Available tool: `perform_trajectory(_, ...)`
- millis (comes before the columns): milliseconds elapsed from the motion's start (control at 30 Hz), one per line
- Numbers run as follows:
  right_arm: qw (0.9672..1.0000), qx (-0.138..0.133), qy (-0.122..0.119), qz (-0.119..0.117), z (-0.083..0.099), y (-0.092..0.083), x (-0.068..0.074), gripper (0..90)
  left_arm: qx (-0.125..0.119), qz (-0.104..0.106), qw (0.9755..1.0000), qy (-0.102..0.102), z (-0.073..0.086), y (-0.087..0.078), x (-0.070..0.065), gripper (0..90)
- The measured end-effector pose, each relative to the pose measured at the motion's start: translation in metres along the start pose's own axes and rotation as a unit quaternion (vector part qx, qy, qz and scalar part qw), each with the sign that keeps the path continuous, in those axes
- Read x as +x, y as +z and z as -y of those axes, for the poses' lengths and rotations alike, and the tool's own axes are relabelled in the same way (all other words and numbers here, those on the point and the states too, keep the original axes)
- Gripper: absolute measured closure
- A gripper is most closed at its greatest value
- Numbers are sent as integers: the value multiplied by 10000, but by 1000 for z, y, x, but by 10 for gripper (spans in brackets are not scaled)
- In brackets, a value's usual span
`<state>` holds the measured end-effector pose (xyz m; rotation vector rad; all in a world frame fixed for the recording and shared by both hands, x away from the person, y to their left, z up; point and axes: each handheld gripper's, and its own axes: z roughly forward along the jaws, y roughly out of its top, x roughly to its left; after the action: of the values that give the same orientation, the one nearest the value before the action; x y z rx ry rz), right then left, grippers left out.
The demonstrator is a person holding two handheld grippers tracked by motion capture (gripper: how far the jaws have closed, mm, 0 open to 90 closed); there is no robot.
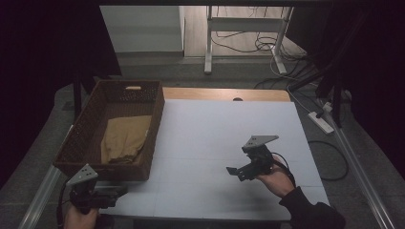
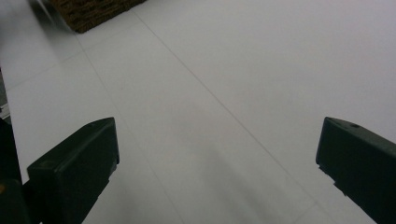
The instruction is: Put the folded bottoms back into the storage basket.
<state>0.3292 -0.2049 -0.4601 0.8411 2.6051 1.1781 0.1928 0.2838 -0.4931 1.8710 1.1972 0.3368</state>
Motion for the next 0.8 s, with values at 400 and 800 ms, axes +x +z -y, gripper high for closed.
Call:
perform_trajectory(400, 9996, 9, 57, 271, 26, -26, 7, 1, 55, 9, 10000, 14, -1, 1, 0, 0)
perform_trajectory(800, 9977, -37, 368, 560, 49, -55, 7, 1, 48, -31, 10000, 43, -1, 2, 0, 0)
